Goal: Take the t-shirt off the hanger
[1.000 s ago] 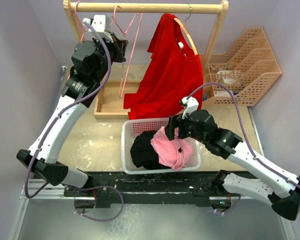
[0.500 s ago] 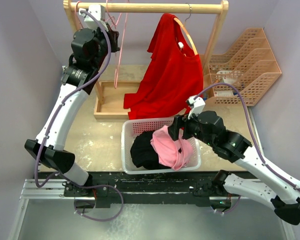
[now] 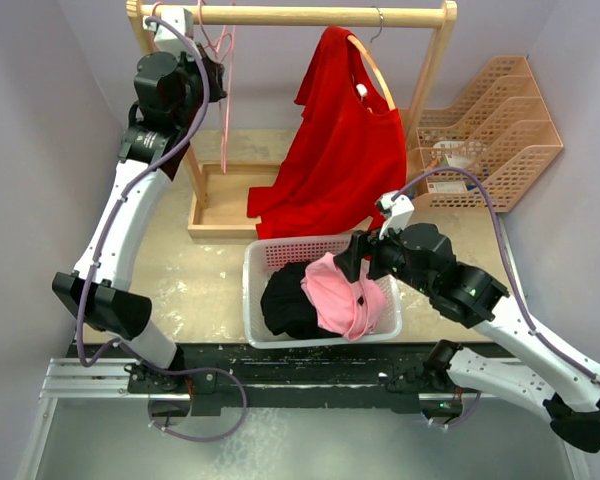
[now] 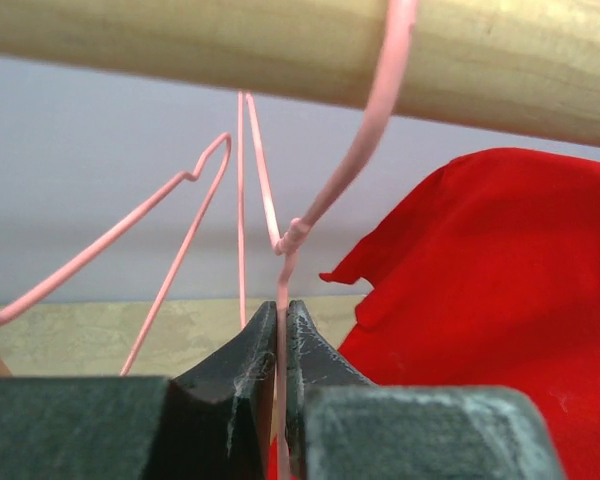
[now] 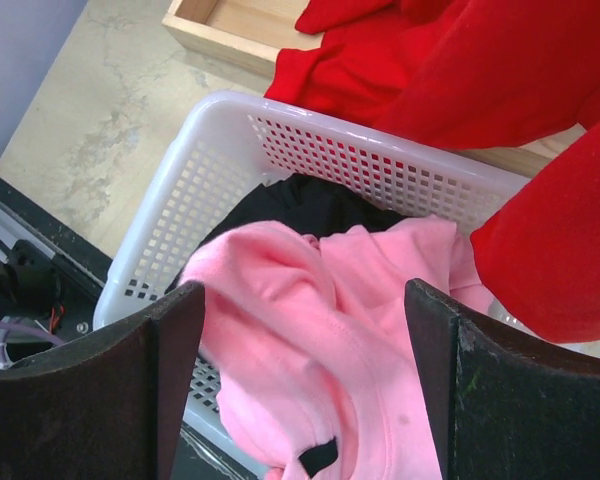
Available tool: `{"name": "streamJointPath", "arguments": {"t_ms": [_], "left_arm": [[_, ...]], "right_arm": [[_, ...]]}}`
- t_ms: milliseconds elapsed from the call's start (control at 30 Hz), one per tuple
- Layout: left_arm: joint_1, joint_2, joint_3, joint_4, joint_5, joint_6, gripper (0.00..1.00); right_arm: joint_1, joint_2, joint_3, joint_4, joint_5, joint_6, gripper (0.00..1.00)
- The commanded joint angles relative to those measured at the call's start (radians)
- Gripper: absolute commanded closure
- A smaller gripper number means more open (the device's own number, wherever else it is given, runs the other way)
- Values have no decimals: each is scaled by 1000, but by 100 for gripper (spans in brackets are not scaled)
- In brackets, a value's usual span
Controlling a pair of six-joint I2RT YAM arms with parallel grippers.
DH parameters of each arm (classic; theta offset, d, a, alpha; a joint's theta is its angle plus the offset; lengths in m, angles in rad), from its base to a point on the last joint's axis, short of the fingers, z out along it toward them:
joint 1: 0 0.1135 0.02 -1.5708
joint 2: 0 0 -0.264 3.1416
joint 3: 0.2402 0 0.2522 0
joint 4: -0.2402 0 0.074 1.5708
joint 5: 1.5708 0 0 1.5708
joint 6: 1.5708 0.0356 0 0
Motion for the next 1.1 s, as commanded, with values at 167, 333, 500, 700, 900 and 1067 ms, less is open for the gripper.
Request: {"name": "streamJointPath", "arguments": {"t_ms": [167, 333, 500, 700, 900, 1067], "left_arm": [[3, -166, -124, 80, 40, -57, 48], [3, -276, -241, 137, 61, -91, 33], [2, -355, -286, 142, 109, -131, 26], [2, -398, -278, 119, 155, -154, 20], [-1, -477, -307, 127, 139, -153, 22], [-87, -458, -250, 120, 207, -116, 24]], "right_arm": [[5, -14, 65, 32, 2, -25, 17], [5, 2, 114, 45, -8, -40, 17], [5, 5, 190, 47, -17, -82, 19], [5, -4, 345, 70, 8, -141, 40], [6, 19, 492, 76, 145, -207, 48], [3, 101, 572, 31, 405, -210, 51]]}}
